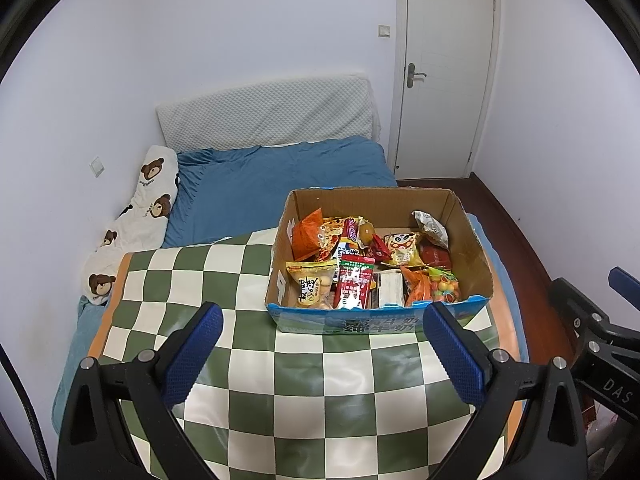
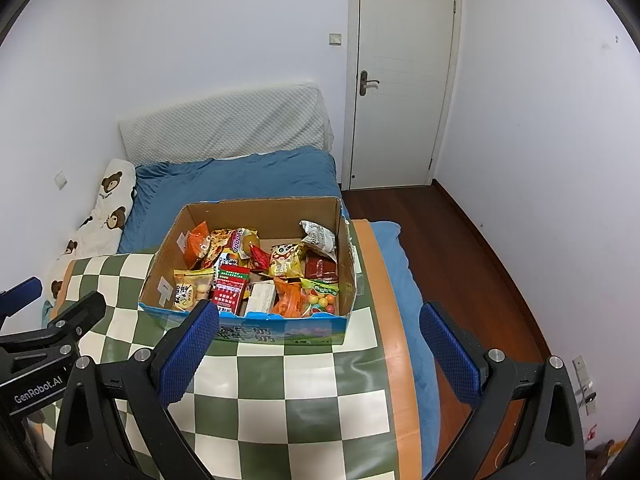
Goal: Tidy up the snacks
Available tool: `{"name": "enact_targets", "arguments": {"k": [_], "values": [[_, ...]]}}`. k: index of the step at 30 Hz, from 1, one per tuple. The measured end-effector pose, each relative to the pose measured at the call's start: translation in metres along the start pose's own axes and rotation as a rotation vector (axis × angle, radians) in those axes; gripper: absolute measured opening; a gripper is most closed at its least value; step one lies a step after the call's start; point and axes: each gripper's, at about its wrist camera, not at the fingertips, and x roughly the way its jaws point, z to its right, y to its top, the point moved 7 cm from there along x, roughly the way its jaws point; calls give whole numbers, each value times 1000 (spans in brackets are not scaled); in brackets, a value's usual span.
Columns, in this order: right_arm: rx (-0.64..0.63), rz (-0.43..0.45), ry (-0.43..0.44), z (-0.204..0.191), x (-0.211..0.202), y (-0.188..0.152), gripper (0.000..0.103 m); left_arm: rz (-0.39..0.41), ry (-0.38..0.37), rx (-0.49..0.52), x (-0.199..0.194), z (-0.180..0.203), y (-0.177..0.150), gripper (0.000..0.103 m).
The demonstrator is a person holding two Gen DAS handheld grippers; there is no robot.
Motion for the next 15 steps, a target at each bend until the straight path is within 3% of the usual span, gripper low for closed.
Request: {"name": "enact_targets", "arguments": {"k": [15], "values": [[-2,4,1,0,0,1,102,15,5,7,-3,-2,2,103]]}}
